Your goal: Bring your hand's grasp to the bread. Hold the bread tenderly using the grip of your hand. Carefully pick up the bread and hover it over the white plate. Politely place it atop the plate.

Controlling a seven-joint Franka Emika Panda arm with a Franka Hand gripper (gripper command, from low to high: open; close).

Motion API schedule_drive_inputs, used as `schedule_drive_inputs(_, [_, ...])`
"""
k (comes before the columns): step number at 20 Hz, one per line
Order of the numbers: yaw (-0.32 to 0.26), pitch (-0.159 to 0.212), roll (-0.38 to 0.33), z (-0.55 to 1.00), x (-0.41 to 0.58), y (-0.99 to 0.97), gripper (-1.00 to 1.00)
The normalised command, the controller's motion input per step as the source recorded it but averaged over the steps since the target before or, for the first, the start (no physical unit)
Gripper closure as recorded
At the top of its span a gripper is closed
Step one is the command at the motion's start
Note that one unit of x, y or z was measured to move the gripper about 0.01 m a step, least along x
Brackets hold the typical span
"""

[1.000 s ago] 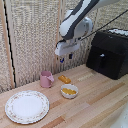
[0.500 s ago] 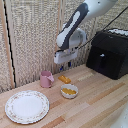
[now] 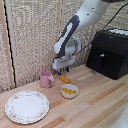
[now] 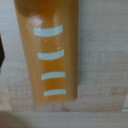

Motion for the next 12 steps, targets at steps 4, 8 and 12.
schedule_drive_inputs(4, [0.0, 0.105, -0.016, -0.14, -0.191, -0.02, -1.0])
schedule_drive_inputs(8, [0.0, 0.057, -0.032, -0.15, 0.034, -0.02, -1.0])
schedule_drive_inputs(12, [0.005, 0.013, -0.033, -0.08, 0.165, 0.0, 1.0])
